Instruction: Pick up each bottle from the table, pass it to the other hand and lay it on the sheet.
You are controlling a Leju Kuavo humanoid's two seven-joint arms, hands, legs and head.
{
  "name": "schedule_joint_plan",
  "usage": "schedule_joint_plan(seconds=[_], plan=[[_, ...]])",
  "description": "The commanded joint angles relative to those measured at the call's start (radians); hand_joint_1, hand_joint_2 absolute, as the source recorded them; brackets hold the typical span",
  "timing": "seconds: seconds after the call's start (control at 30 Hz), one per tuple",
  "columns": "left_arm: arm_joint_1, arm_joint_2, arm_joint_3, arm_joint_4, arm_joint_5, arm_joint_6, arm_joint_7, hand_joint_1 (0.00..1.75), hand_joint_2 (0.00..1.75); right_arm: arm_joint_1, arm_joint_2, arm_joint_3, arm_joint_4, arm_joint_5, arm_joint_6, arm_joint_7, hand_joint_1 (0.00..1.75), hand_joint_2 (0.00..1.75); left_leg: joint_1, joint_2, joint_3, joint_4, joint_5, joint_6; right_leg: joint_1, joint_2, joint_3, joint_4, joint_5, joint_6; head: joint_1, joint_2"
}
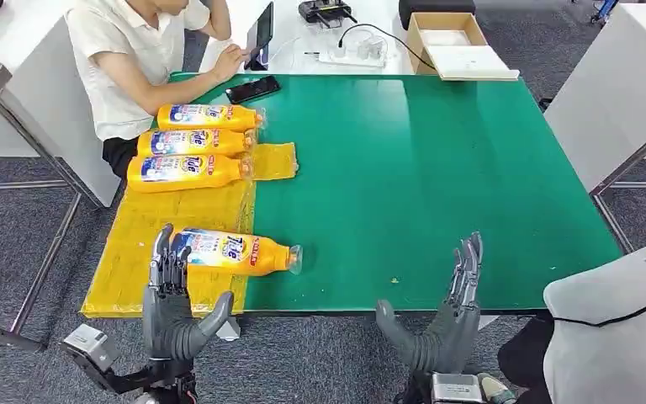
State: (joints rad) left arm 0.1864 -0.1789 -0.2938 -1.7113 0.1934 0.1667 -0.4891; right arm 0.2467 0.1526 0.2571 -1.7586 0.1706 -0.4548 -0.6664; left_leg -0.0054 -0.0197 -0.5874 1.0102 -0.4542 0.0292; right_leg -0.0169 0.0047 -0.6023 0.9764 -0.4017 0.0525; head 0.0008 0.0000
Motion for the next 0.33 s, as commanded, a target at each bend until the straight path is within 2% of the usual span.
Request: schedule_joint_plan(seconds=[0.03, 0.07, 0.1, 0.13, 0.17, 0.2, 0.33], plan=[[-0.106, 0.030, -0.158, 0.161, 0.002, 0.027, 0.000, 0.00, 1.75, 0.003, -0.083, 0.056, 0.038, -0.039, -0.065, -0.032, 0.00, 1.75, 0.000, -0.002, 0.002, -0.001, 0.001, -0.001, 0.000, -0.003, 0.002, -0.001, 0.000, -0.001, 0.000, 0.000], [-0.111, 0.029, -0.161, 0.169, 0.008, 0.028, -0.003, 0.00, 0.00, -0.001, -0.076, 0.058, 0.051, -0.050, -0.052, -0.032, 0.00, 1.75, 0.001, -0.004, 0.004, -0.002, 0.001, -0.002, 0.001, -0.005, 0.005, -0.002, -0.001, -0.002, -0.001, 0.000], [-0.114, 0.031, -0.165, 0.177, 0.025, 0.029, -0.005, 0.00, 0.00, -0.010, -0.055, 0.053, 0.083, -0.069, -0.026, -0.032, 0.00, 1.75, 0.000, -0.002, 0.003, -0.002, 0.001, -0.001, 0.001, -0.003, 0.003, -0.002, 0.000, -0.001, 0.000, 0.000], [-0.113, 0.032, -0.165, 0.182, 0.040, 0.030, -0.002, 0.00, 0.00, -0.017, -0.042, 0.050, 0.117, -0.069, -0.008, -0.032, 0.00, 0.00, 0.001, -0.001, 0.005, -0.002, 0.001, -0.002, 0.001, -0.003, 0.005, -0.003, 0.000, -0.002, 0.000, 0.000], [-0.106, 0.031, -0.159, 0.186, 0.066, 0.027, 0.007, 0.00, 0.00, -0.026, -0.030, 0.047, 0.169, -0.071, 0.001, -0.032, 0.00, 0.00, 0.001, 0.000, 0.004, -0.002, 0.000, -0.002, 0.001, -0.001, 0.004, -0.002, 0.000, -0.002, 0.000, 0.000], [-0.101, 0.033, -0.152, 0.187, 0.096, 0.021, 0.017, 0.00, 1.75, -0.028, -0.012, 0.028, 0.198, -0.069, -0.005, -0.032, 0.00, 0.00, 0.001, 0.002, 0.007, -0.003, 0.000, -0.002, 0.002, 0.000, 0.006, -0.003, 0.000, -0.003, 0.000, 0.000], [-0.067, 0.054, -0.148, 0.175, 0.128, 0.018, 0.030, 0.00, 1.75, -0.048, 0.055, -0.039, 0.218, -0.080, -0.075, -0.004, 0.00, 0.00, 0.001, 0.003, 0.005, -0.002, 0.000, -0.002, 0.001, 0.000, 0.005, -0.002, 0.000, -0.002, 0.000, 0.000]])
